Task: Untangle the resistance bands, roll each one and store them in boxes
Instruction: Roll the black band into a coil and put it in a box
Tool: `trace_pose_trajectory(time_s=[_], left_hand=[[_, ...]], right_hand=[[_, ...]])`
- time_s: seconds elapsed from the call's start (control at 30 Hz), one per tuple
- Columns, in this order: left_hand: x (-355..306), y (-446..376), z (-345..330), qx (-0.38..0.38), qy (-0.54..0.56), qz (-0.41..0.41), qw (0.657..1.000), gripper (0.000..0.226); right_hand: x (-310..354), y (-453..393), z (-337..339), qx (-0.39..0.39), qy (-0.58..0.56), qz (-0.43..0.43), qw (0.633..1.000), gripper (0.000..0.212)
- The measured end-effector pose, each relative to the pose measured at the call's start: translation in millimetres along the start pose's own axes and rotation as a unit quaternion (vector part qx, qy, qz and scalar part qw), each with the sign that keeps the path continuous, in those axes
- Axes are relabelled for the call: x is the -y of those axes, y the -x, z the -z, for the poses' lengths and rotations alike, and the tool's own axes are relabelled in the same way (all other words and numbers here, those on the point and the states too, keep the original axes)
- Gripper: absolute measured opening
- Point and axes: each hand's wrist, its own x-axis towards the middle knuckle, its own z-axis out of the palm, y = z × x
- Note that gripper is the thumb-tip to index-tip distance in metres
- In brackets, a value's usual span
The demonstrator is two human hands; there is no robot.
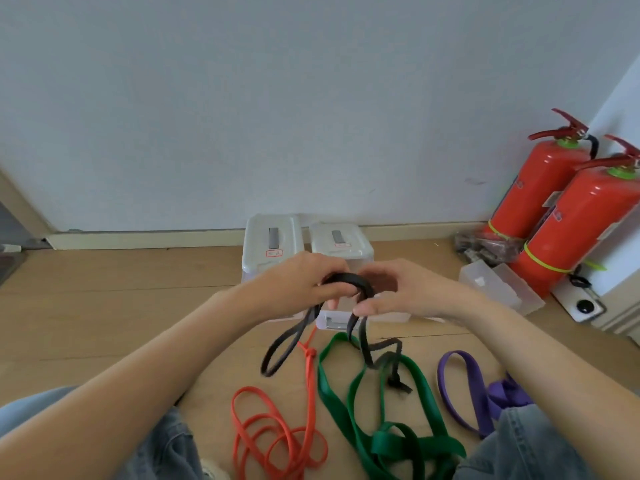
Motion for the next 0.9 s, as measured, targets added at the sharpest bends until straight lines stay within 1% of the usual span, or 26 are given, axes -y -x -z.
trace_pose_trajectory(time_s=[0.07, 0.1, 0.17, 0.23, 0.3, 0.37, 0.43, 0.47, 0.5, 0.53, 0.57, 0.6, 0.63, 0.67, 0.73, 0.77, 0.8, 0.83, 0.87, 0.9], left_hand=[[6, -5, -2, 0.006, -0.002, 0.006, 1.000, 0.016], [10, -6, -3, 0.008, -0.001, 0.011, 1.000, 0.015], [17, -6, -10, 0.007, 0.017, 0.026, 0.999, 0.017], [25, -5, -20, 0.005, 0.030, 0.045, 0.999, 0.023], [32, -2, -27, 0.013, 0.016, 0.063, 0.998, 0.027], [39, 2, -24, 0.015, 0.024, 0.081, 0.996, 0.022], [41, 5, -15, 0.011, 0.042, 0.092, 0.995, 0.012], [39, 7, -8, 0.003, 0.045, 0.087, 0.995, 0.010], [35, 9, -1, -0.010, 0.049, 0.076, 0.996, 0.012], [30, 11, 5, -0.028, 0.056, 0.060, 0.996, 0.014], [23, 14, 11, -0.047, 0.067, 0.041, 0.996, 0.016], [17, 16, 16, -0.059, 0.079, 0.023, 0.995, 0.018], [11, 18, 19, -0.063, 0.086, 0.009, 0.994, 0.019], [5, 20, 20, -0.058, 0.081, 0.002, 0.995, 0.020], [-4, 21, 16, -0.043, 0.061, -0.004, 0.997, 0.020], [-7, 19, 13, -0.036, 0.052, -0.008, 0.998, 0.020], [-9, 17, 10, -0.029, 0.039, -0.010, 0.999, 0.019], [-10, 15, 8, -0.020, 0.026, -0.010, 0.999, 0.018], [-10, 13, 6, -0.011, 0.020, -0.009, 1.000, 0.017], [-9, 11, 4, -0.003, 0.026, -0.007, 1.000, 0.016]], right_hand=[[9, -4, -3, -0.061, 0.040, 0.033, 0.997, 0.012], [11, -6, -3, -0.090, 0.054, 0.042, 0.994, 0.009], [15, -6, 1, -0.120, 0.036, 0.062, 0.990, 0.012], [17, -3, 8, -0.122, -0.018, 0.078, 0.989, 0.009], [16, 1, 16, -0.123, -0.087, 0.087, 0.985, 0.007], [11, 6, 24, -0.153, -0.163, 0.093, 0.970, 0.008], [7, 11, 33, -0.174, -0.244, 0.089, 0.950, 0.012], [5, 15, 37, -0.167, -0.261, 0.076, 0.948, 0.016], [2, 18, 41, -0.150, -0.240, 0.055, 0.957, 0.017], [-1, 20, 44, -0.122, -0.167, 0.027, 0.978, 0.015], [-7, 22, 45, -0.090, -0.056, -0.007, 0.994, 0.012], [-11, 22, 44, -0.055, 0.051, -0.044, 0.996, 0.009], [-14, 21, 40, -0.024, 0.123, -0.072, 0.990, 0.005], [-16, 21, 35, -0.002, 0.150, -0.086, 0.985, 0.004], [-15, 16, 21, 0.031, 0.144, -0.076, 0.986, 0.018], [-12, 13, 15, 0.044, 0.115, -0.060, 0.991, 0.031], [-8, 11, 10, 0.047, 0.058, -0.040, 0.996, 0.042], [-3, 9, 6, 0.041, -0.008, -0.015, 0.999, 0.046], [2, 8, 4, 0.027, -0.065, 0.012, 0.997, 0.042], [7, 7, 4, 0.010, -0.097, 0.036, 0.995, 0.033]])
